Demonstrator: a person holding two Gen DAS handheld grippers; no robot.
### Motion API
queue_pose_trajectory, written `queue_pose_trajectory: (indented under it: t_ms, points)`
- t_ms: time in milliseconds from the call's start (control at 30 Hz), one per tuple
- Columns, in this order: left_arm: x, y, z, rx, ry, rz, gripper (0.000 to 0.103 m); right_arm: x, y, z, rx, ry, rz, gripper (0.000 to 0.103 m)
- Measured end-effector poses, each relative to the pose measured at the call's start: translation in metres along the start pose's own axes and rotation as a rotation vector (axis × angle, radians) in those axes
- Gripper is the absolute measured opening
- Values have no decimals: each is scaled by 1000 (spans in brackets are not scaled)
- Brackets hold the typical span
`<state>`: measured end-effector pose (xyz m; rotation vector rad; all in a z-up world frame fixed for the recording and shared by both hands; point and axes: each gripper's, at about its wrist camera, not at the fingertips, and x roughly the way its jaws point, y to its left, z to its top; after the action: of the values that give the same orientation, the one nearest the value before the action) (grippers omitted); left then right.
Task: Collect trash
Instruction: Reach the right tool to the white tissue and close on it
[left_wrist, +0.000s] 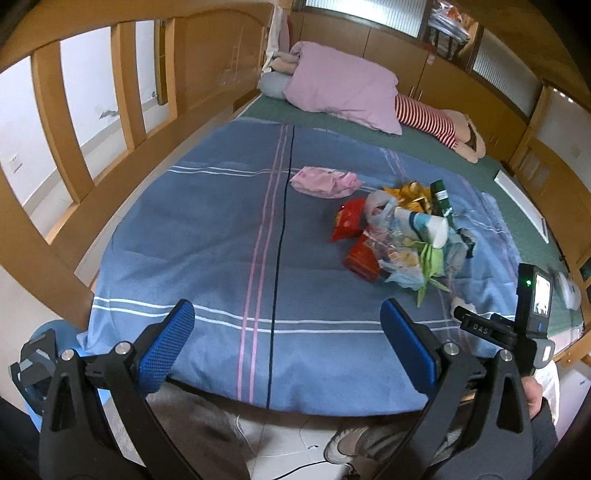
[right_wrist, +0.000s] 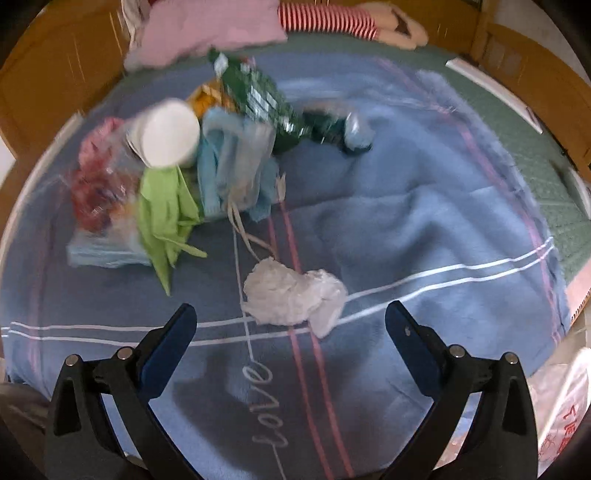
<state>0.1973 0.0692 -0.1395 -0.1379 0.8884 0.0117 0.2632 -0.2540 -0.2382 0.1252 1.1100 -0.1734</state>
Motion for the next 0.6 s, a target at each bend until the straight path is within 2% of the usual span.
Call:
queue_pose_trajectory:
  t_ms: [100,133,167,233,267,333,367,467,600]
  points:
    - [11,1,1,4,9,15,100,11,7,2,-23,24,-17,90]
    - [14,1,2,1,18,12,100,18,9,2,-31,51,-24,80]
    - [19,2,3,-4,31,9,100,24,10,3,-33,69,-31,65]
    - [24,2,4,-4,39,8,100,33,9,1,-20,106,-34,59]
    - [26,1,5,-1,39,11,100,30,8,2,-8,93,-28,50]
    - [30,-1,5,6,40,14,100,27,4,1,8,87,-21,38]
    - [31,-1,5,7,42,12,100,26,3,1,18,85,-25,26]
    - [34,-6,4,26,42,15,100,20,-1,2,44,69,-13,20]
    - [38,-24,4,102,9,16,100,-2,-9,1,83,15,28,19]
